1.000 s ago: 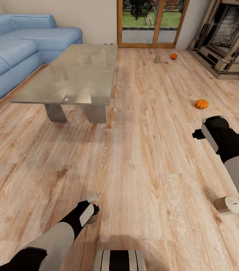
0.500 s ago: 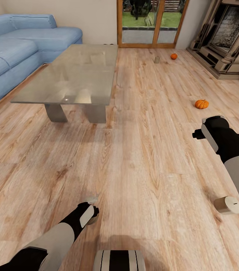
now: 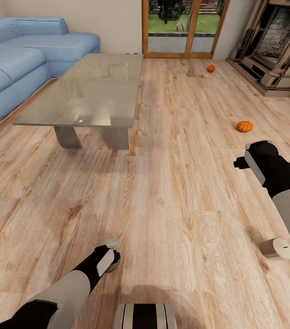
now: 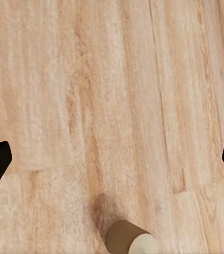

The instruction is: Place each of the two pumpkins and all three candles from the living room inside a cabinet in the living room (use any cabinet), then make sure every cabinet is closed, and position the cauldron so it is next to a table in the living room.

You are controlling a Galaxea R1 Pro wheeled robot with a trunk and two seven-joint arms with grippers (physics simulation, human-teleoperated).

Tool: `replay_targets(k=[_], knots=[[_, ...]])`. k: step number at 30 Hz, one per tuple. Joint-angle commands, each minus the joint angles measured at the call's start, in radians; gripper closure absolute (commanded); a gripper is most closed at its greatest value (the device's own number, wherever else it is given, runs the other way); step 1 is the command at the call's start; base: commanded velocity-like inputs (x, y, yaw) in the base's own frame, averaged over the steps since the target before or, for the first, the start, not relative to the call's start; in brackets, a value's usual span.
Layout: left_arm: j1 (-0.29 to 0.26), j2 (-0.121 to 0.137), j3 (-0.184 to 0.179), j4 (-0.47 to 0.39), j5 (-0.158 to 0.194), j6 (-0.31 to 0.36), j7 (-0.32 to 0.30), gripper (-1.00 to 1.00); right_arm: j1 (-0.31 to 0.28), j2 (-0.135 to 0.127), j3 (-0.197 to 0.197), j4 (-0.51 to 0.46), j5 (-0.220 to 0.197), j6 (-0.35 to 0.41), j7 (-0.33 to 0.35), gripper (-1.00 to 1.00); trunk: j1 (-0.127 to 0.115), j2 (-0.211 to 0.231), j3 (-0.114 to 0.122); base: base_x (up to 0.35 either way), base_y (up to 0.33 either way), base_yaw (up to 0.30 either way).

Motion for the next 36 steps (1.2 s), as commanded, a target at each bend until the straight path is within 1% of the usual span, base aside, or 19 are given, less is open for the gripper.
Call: replay_targets(k=[1, 9, 15, 17, 19, 20, 21, 23, 24, 25, 26, 27, 28, 29, 31, 32, 33, 35, 36], knots=[[0.000, 0.000, -0.005, -0.002, 0.015, 0.005, 0.006, 1.00, -0.001, -0.001, 0.005, -0.001, -0.011, 0.003, -0.009, -1.00, 0.000, 0.000, -0.001, 0.000, 0.000, 0.000], [0.000, 0.000, -0.005, -0.004, 0.015, 0.008, 0.008, 1.00, -0.001, -0.002, 0.007, -0.001, -0.011, 0.003, -0.009, -1.00, 0.000, 0.000, -0.001, 0.000, 0.000, 0.000], [0.000, 0.002, -0.005, -0.011, 0.015, 0.010, 0.009, 1.00, -0.001, -0.003, 0.005, 0.000, -0.012, 0.003, -0.009, -1.00, -0.003, 0.001, 0.022, 0.000, 0.000, 0.000], [0.000, 0.003, -0.005, -0.030, 0.015, 0.016, 0.011, 1.00, 0.000, -0.002, 0.005, 0.001, -0.013, 0.003, -0.009, -1.00, -0.004, 0.002, 0.030, 0.000, 0.000, 0.000], [0.000, 0.003, -0.003, -0.069, 0.016, 0.035, 0.012, 1.00, 0.000, 0.000, 0.005, 0.001, -0.015, 0.003, -0.009, -1.00, -0.005, 0.002, 0.038, 0.000, 0.000, 0.000], [0.000, 0.003, -0.001, -0.101, 0.017, 0.065, 0.013, 1.00, 0.001, 0.000, 0.004, 0.002, -0.017, 0.002, -0.009, -1.00, -0.005, 0.002, 0.042, 0.000, 0.000, 0.000], [0.000, 0.003, 0.001, -0.136, 0.018, 0.113, 0.014, 1.00, 0.002, 0.001, 0.004, 0.003, -0.020, 0.002, -0.009, -1.00, -0.006, 0.003, 0.046, 0.000, 0.000, 0.000], [0.000, 0.003, 0.003, -0.176, 0.019, 0.172, 0.014, 1.00, 0.004, 0.003, 0.004, 0.004, -0.028, 0.001, -0.009, -1.00, -0.006, 0.003, 0.053, 0.000, 0.000, 0.000], [0.000, 0.003, 0.007, -0.223, 0.019, 0.231, 0.015, 1.00, 0.006, 0.007, 0.003, 0.004, -0.041, 0.001, -0.009, -1.00, -0.007, 0.003, 0.057, 0.000, 0.000, 0.000], [0.000, 0.003, 0.011, -0.249, 0.019, 0.259, 0.015, 1.00, 0.006, 0.009, 0.003, 0.005, -0.050, 0.000, -0.009, -1.00, -0.007, 0.003, 0.061, 0.000, 0.000, 0.000], [0.000, 0.003, 0.023, -0.301, 0.019, 0.308, 0.016, 1.00, 0.008, 0.013, 0.002, 0.005, -0.071, -0.001, -0.009, -1.00, -0.008, 0.004, 0.065, 0.000, 0.000, 0.000], [0.000, 0.003, 0.030, -0.326, 0.019, 0.330, 0.016, 1.00, 0.008, 0.016, 0.002, 0.005, -0.084, -0.002, -0.009, -1.00, -0.008, 0.004, 0.069, 0.000, 0.000, 0.000], [0.000, 0.003, 0.047, -0.372, 0.019, 0.372, 0.016, 1.00, 0.010, 0.019, 0.001, 0.004, -0.113, -0.005, -0.010, -1.00, -0.009, 0.004, 0.073, 0.000, 0.000, 0.000], [0.000, 0.002, 0.056, -0.391, 0.019, 0.394, 0.017, 1.00, 0.012, 0.021, 0.001, 0.004, -0.127, -0.006, -0.011, -1.00, -0.009, 0.004, 0.077, 0.000, 0.000, 0.000], [0.000, 0.002, 0.081, -0.448, 0.019, 0.471, 0.017, 1.00, 0.025, 0.024, 0.001, 0.005, -0.182, -0.009, -0.012, -1.00, -0.010, 0.005, 0.084, 0.000, 0.000, 0.000], [0.000, 0.002, 0.090, -0.473, 0.018, 0.509, 0.018, 1.00, 0.043, 0.026, 0.000, 0.005, -0.217, -0.012, -0.013, -1.00, -0.010, 0.005, 0.088, 0.000, 0.000, 0.000], [0.000, 0.001, 0.095, -0.488, 0.018, 0.531, 0.018, 1.00, 0.069, 0.027, 0.000, 0.004, -0.245, -0.029, -0.014, -1.00, -0.011, 0.005, 0.092, 0.000, 0.000, 0.000], [0.000, -0.002, 0.095, -0.500, 0.019, 0.545, 0.018, 1.00, 0.105, 0.026, -0.003, 0.002, -0.270, -0.083, -0.016, -1.00, -0.012, 0.006, 0.100, 0.000, 0.000, 0.000], [0.000, -0.003, 0.095, -0.504, 0.019, 0.547, 0.018, 1.00, 0.112, 0.026, -0.004, 0.002, -0.275, -0.096, -0.016, -1.00, -0.012, 0.006, 0.104, 0.000, 0.000, 0.000]])
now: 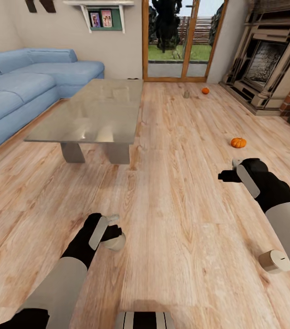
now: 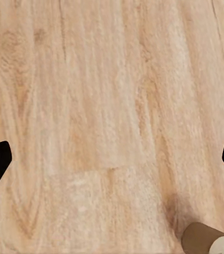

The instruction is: Place each of the two pumpkins and all three candles from the living room inside a cabinet in the living room (use any cabinet), then make sure every cabinet is closed, and position the cauldron so it is next to a table in the living room.

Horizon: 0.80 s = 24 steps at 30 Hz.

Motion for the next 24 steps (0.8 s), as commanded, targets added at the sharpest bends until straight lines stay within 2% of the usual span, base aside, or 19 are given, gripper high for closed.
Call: replay_targets(k=[1, 3, 4, 6, 10, 13, 17, 20, 24], knots=[[-0.001, -0.004, 0.003, -0.012, 0.009, 0.007, 0.009, 1.00, 0.009, -0.002, 0.000, 0.000, -0.021, -0.020, -0.010, -1.00, -0.001, 0.000, 0.003, 0.000, 0.000, 0.000], [0.000, -0.010, 0.004, -0.048, 0.011, 0.010, 0.009, 1.00, 0.028, -0.004, -0.019, 0.002, -0.053, -0.043, -0.011, -1.00, -0.001, 0.000, 0.011, 0.000, 0.000, 0.000], [0.000, -0.012, 0.005, -0.068, 0.012, 0.011, 0.009, 1.00, 0.051, -0.005, -0.038, 0.002, -0.082, -0.050, -0.012, -1.00, -0.002, 0.001, 0.015, 0.000, 0.000, 0.000], [0.000, -0.014, 0.007, -0.079, 0.013, 0.012, 0.008, 1.00, 0.081, -0.004, -0.050, 0.002, -0.108, -0.055, -0.014, -1.00, -0.003, 0.001, 0.022, 0.000, 0.000, 0.000], [0.000, -0.013, 0.008, -0.087, 0.014, 0.011, 0.008, 1.00, 0.151, 0.004, -0.057, 0.003, -0.135, -0.064, -0.029, -1.00, -0.005, 0.002, 0.038, 0.000, 0.000, 0.000], [0.000, -0.013, 0.009, -0.089, 0.013, 0.004, 0.009, 1.00, 0.234, 0.071, -0.061, 0.002, -0.136, -0.102, -0.040, -1.00, -0.006, 0.003, 0.050, 0.000, 0.000, 0.000], [0.000, -0.013, 0.009, -0.088, 0.011, -0.037, 0.013, 1.00, 0.345, 0.139, -0.059, 0.005, -0.131, -0.271, -0.105, -1.00, -0.008, 0.004, 0.065, 0.000, 0.000, 0.000], [0.000, -0.012, 0.009, -0.081, 0.011, -0.086, 0.013, 1.00, 0.400, 0.176, -0.059, 0.005, -0.123, -0.363, -0.173, -1.00, -0.009, 0.004, 0.077, 0.000, 0.000, 0.000], [0.000, -0.011, 0.009, -0.029, 0.013, -0.167, 0.011, 1.00, 0.434, 0.193, -0.057, 0.010, -0.121, -0.406, -0.206, -1.00, -0.011, 0.005, 0.092, 0.000, 0.000, 0.000]])
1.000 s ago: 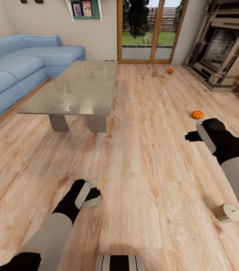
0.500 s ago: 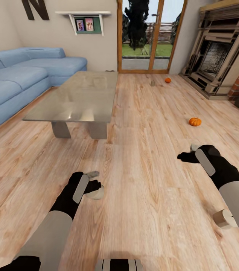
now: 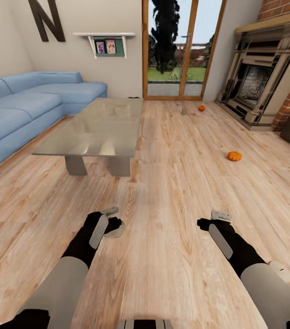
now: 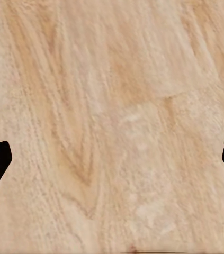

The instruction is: Place each of the two pumpkins and all three candles from the living room inside a cabinet in the living room (use any cabinet), then make sure every cabinet is closed, and position the cauldron so it is next to a table in the living room.

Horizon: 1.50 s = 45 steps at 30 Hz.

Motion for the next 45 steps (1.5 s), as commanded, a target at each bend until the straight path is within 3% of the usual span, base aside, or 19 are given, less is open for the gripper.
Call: replay_targets(k=[1, 6, 11, 13, 17, 20, 24, 28, 45], knots=[[0.000, -0.001, 0.002, 0.023, 0.012, -0.024, 0.006, 1.00, 0.004, 0.001, 0.006, 0.000, -0.010, -0.004, -0.014, -1.00, -0.001, 0.000, 0.003, 0.000, 0.000, 0.000], [0.000, 0.000, 0.002, 0.131, 0.013, -0.116, 0.005, 1.00, 0.011, 0.005, 0.010, 0.006, -0.011, -0.013, -0.021, -1.00, -0.003, 0.001, 0.022, 0.000, 0.000, 0.000], [0.000, -0.002, 0.001, 0.295, 0.014, -0.355, 0.000, 1.00, 0.013, 0.007, 0.011, 0.023, -0.012, -0.013, -0.020, -1.00, -0.005, 0.002, 0.042, 0.000, 0.000, 0.000], [0.000, -0.003, 0.002, 0.328, 0.018, -0.408, -0.001, 1.00, 0.013, 0.017, 0.011, 0.035, -0.012, -0.013, -0.020, -1.00, -0.006, 0.003, 0.050, 0.000, 0.000, 0.000], [0.000, -0.003, 0.002, 0.348, 0.043, -0.437, -0.002, 1.00, 0.013, 0.029, 0.011, 0.046, -0.012, -0.013, -0.021, -1.00, -0.008, 0.004, 0.065, 0.000, 0.000, 0.000], [0.000, -0.004, 0.001, 0.382, 0.081, -0.449, -0.002, 1.00, 0.013, 0.034, 0.012, 0.064, -0.012, -0.014, -0.021, -1.00, -0.009, 0.004, 0.077, -0.043, -0.036, 0.000], [0.000, -0.004, 0.001, 0.396, 0.099, -0.461, -0.002, 1.00, 0.013, 0.037, 0.012, 0.076, -0.012, -0.014, -0.022, -1.00, -0.011, 0.005, 0.092, -0.177, -0.151, 0.000], [0.000, -0.004, 0.000, 0.402, 0.123, -0.480, -0.002, 1.00, 0.013, 0.063, 0.012, 0.079, -0.011, -0.014, -0.022, -1.00, -0.013, 0.006, 0.108, -0.231, -0.199, 0.000], [0.000, -0.004, 0.001, 0.460, 0.134, -0.526, -0.028, 1.00, 0.013, 0.098, 0.012, 0.107, -0.009, -0.014, -0.022, -1.00, -0.020, 0.010, 0.174, -0.150, -0.130, -0.006]])
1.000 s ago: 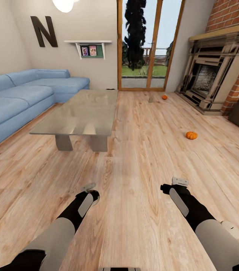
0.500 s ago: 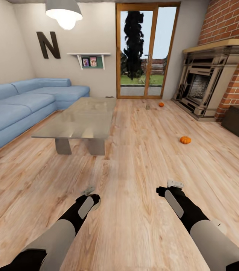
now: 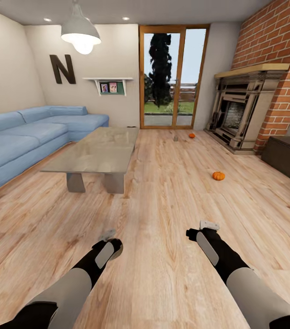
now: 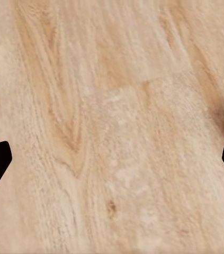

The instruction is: Place each of the two pumpkins and all three candles from the living room inside a cabinet in the living room (use any cabinet), then make sure every cabinet is closed, and position the cauldron so it is next to a table in the living room.

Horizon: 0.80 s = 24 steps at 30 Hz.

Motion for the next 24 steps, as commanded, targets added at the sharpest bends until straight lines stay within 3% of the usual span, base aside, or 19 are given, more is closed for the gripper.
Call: replay_targets(k=[1, 14, 24], knots=[[0.000, -0.001, 0.003, -0.002, 0.003, 0.005, 0.004, 1.00, -0.001, -0.001, 0.007, -0.001, -0.010, 0.002, -0.010, -1.00, -0.001, 0.000, 0.004, -0.005, -0.004, -0.089], [0.000, -0.001, 0.003, 0.020, 0.002, 0.003, 0.001, 1.00, -0.001, 0.000, 0.006, 0.000, -0.011, 0.002, -0.010, -1.00, -0.006, 0.003, 0.067, -0.001, -0.001, -0.143], [0.000, -0.001, 0.001, 0.040, 0.001, 0.002, -0.011, 1.00, -0.001, 0.000, 0.006, 0.001, -0.012, 0.002, -0.010, -1.00, -0.018, 0.019, 0.105, 0.000, 0.000, -0.022]])
